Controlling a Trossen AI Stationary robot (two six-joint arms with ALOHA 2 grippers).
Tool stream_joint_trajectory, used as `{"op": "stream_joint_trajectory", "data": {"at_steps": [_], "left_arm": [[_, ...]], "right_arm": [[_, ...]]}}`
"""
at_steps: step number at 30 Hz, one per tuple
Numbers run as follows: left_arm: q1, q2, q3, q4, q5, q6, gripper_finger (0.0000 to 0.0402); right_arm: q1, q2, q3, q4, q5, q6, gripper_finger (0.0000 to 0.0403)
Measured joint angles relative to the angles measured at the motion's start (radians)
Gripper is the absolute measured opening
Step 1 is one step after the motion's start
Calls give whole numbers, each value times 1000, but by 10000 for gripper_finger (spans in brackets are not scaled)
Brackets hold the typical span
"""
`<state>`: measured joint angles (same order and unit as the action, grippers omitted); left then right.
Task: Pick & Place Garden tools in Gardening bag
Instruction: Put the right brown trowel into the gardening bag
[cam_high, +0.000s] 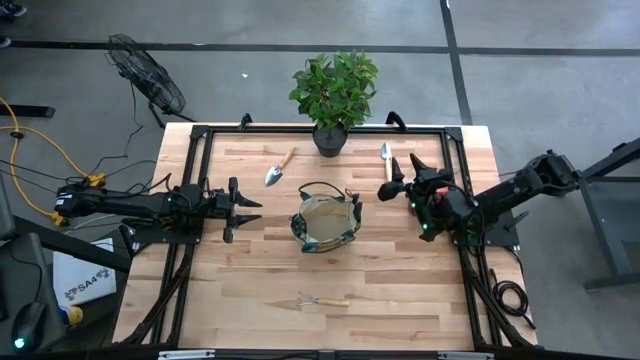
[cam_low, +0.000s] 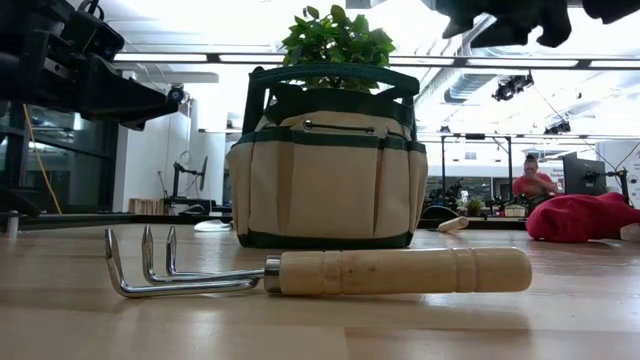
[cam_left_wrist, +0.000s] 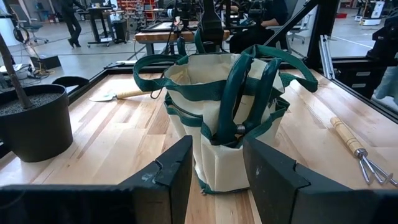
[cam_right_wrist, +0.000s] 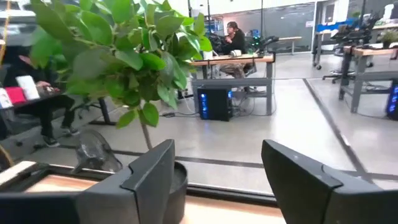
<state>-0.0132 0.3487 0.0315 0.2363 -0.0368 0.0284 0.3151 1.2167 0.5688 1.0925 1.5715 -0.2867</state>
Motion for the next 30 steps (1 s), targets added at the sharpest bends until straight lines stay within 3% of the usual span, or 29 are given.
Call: {"op": "stream_joint_trajectory", "data": {"at_steps": [8, 14, 19, 22, 25, 30], "left_arm": [[0, 0, 0, -3, 0, 0, 138], [0, 0, 0, -8, 0, 1, 138], [0, 0, 0, -8, 0, 3, 138], [0, 0, 0, -8, 0, 4, 138], [0, 0, 0, -8, 0, 4, 138], [0, 0, 0, -7, 0, 11, 138]], "right_arm": [[-43, 0, 11, -4, 0, -28, 230], [-5, 0, 11, -15, -38, -25, 230], [32, 0, 11, -34, -164, 12, 230], [36, -2, 11, -103, -317, 89, 230], [4, -8, 11, -234, -475, 247, 230], [-93, -32, 11, -566, -622, 574, 229]]}}
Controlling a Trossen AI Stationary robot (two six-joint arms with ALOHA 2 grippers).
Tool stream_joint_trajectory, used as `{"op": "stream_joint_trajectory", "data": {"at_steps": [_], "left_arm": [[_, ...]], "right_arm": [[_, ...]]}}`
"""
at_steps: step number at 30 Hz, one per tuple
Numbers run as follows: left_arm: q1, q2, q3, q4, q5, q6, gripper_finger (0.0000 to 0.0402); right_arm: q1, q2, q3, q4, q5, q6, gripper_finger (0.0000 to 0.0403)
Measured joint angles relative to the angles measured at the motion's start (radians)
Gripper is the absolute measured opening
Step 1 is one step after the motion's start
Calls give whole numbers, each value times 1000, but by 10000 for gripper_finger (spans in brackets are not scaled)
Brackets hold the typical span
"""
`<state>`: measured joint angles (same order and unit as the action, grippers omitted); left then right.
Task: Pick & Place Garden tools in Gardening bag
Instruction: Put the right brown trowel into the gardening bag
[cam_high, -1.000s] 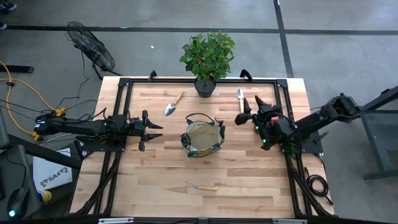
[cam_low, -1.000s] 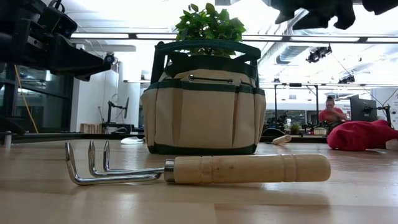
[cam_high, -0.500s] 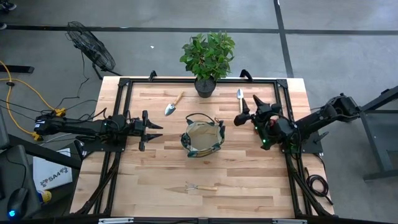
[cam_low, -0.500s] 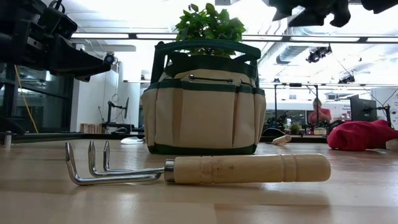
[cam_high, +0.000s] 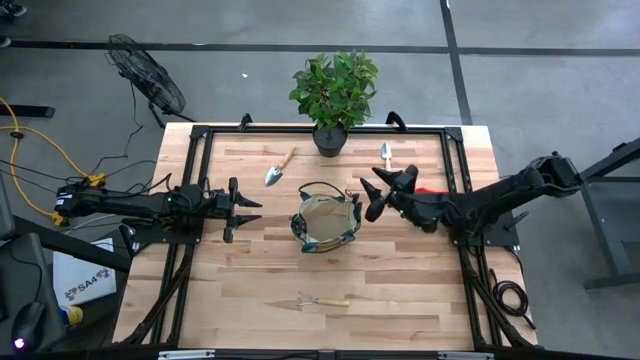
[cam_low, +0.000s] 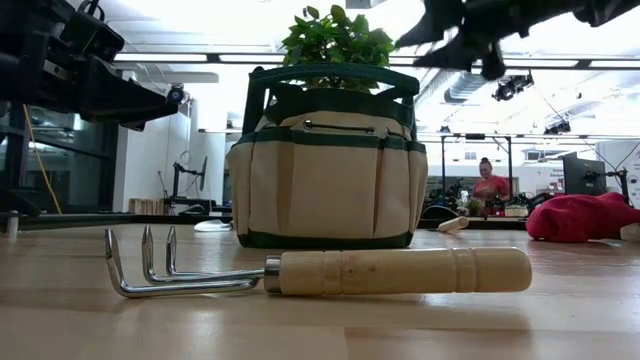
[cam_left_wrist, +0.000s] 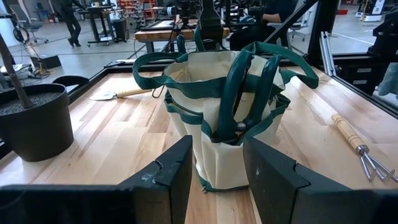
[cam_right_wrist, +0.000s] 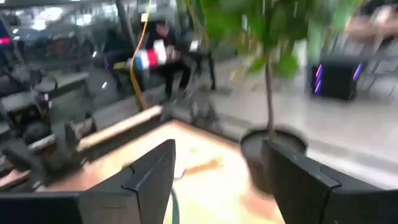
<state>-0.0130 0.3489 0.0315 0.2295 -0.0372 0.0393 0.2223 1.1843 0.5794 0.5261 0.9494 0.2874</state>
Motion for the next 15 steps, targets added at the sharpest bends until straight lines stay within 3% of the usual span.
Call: {"op": "stream_joint_trajectory", "data": {"at_steps": [4, 11, 15], "left_arm": [[0, 0, 0, 0, -8, 1, 138], [0, 0, 0, 0, -11, 8, 138], [0, 0, 0, 0, -10, 3, 138]], "right_arm": [[-76, -56, 0, -179, -138, 181, 220], [-181, -165, 0, -337, -210, 265, 196], [-256, -185, 0, -435, -313, 320, 186]]}}
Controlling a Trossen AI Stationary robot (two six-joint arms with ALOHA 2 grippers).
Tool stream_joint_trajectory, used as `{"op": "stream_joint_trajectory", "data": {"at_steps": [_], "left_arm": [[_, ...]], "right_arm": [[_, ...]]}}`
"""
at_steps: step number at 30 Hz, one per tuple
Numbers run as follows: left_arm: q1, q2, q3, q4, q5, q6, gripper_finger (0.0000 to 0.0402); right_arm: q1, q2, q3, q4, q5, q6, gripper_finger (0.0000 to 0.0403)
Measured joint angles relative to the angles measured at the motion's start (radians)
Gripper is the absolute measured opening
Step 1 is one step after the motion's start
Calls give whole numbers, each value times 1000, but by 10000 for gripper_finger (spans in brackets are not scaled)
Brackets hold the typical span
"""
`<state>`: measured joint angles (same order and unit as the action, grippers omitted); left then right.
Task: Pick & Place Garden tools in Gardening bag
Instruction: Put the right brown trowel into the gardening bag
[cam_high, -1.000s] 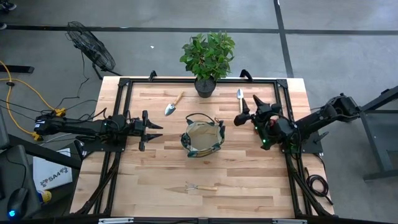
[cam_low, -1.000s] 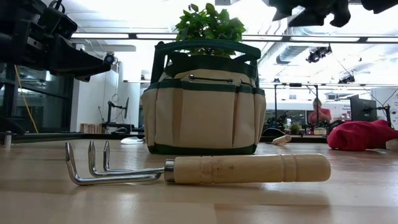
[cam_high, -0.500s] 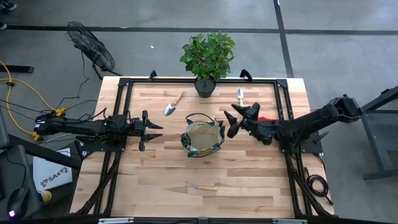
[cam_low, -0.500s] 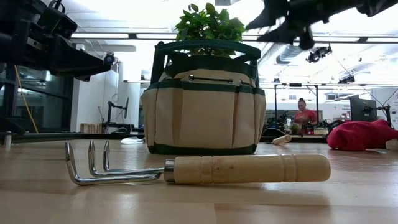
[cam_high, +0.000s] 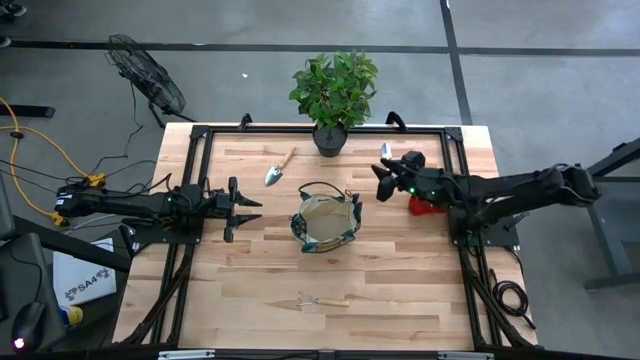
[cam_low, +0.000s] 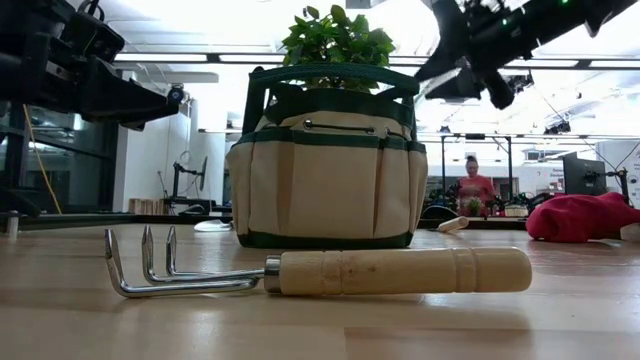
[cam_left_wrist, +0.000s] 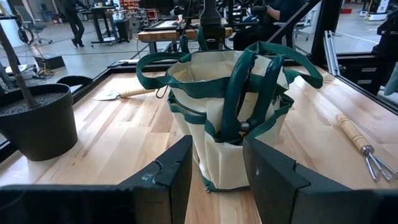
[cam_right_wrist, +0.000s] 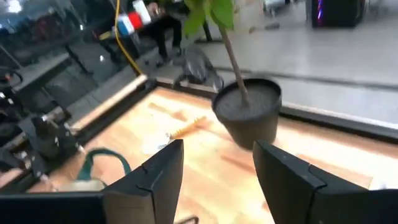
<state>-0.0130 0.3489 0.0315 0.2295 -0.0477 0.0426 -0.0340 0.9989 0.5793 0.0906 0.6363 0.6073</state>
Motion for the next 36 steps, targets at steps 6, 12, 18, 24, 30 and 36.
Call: {"op": "stream_joint_trajectory", "data": {"at_steps": [6, 12, 18, 24, 30, 36], "left_arm": [[0, 0, 0, 0, 0, -12, 138], [0, 0, 0, 0, 1, -14, 138], [0, 0, 0, 0, -6, -14, 138], [0, 0, 0, 0, -12, -14, 138], [0, 0, 0, 0, -12, -14, 138], [0, 0, 0, 0, -13, -14, 138]], "right_arm": [[-98, 6, 0, -98, -200, 52, 184], [-177, 6, 0, -172, -285, 82, 184], [-238, 7, 102, -430, -298, 108, 184], [-277, 7, 197, -669, -272, 178, 184], [-290, 28, 201, -855, -311, 269, 184], [-291, 97, 201, -873, -354, 285, 184]]}}
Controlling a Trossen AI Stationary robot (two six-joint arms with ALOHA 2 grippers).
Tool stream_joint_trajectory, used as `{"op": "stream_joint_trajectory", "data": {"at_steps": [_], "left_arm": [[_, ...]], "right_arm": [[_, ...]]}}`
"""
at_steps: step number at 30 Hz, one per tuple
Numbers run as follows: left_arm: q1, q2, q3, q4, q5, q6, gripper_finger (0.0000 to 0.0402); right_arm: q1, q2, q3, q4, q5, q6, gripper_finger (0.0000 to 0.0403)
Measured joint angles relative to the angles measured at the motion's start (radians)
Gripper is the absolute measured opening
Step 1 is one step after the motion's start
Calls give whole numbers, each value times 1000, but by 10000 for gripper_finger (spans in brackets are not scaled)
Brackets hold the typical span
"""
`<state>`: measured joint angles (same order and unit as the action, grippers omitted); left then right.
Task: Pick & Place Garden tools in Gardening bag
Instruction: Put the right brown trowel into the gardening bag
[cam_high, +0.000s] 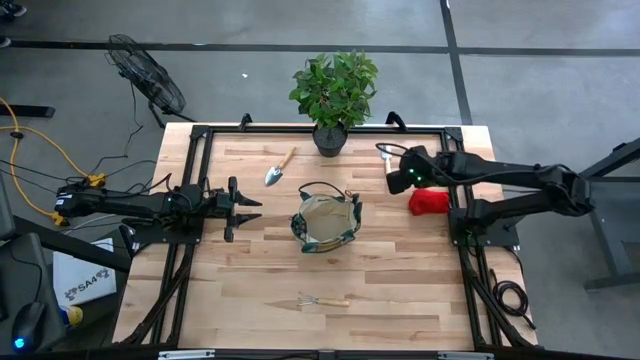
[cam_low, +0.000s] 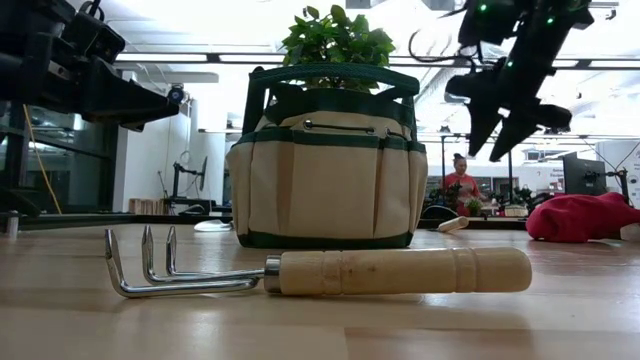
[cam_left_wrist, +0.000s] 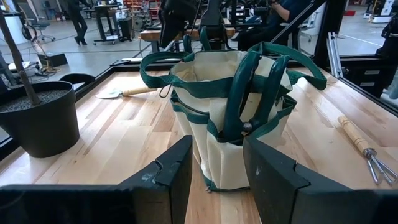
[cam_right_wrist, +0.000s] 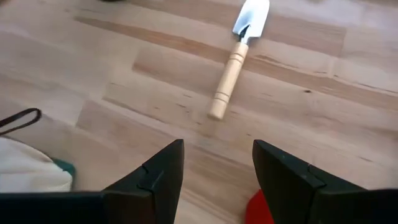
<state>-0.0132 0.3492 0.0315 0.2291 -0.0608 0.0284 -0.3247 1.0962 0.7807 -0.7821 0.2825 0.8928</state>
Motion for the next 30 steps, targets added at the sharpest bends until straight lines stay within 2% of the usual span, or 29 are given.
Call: {"op": "stream_joint_trajectory", "data": {"at_steps": [8, 22, 30], "left_arm": [[0, 0, 0, 0, -1, 9, 138], [0, 0, 0, -12, -3, 1, 138], [0, 0, 0, -30, -3, -11, 138]], "right_arm": [[-42, 126, 0, 55, 3, 5, 194], [-77, 281, 0, 175, 34, 0, 273], [-78, 382, 0, 222, 66, 25, 273]]}}
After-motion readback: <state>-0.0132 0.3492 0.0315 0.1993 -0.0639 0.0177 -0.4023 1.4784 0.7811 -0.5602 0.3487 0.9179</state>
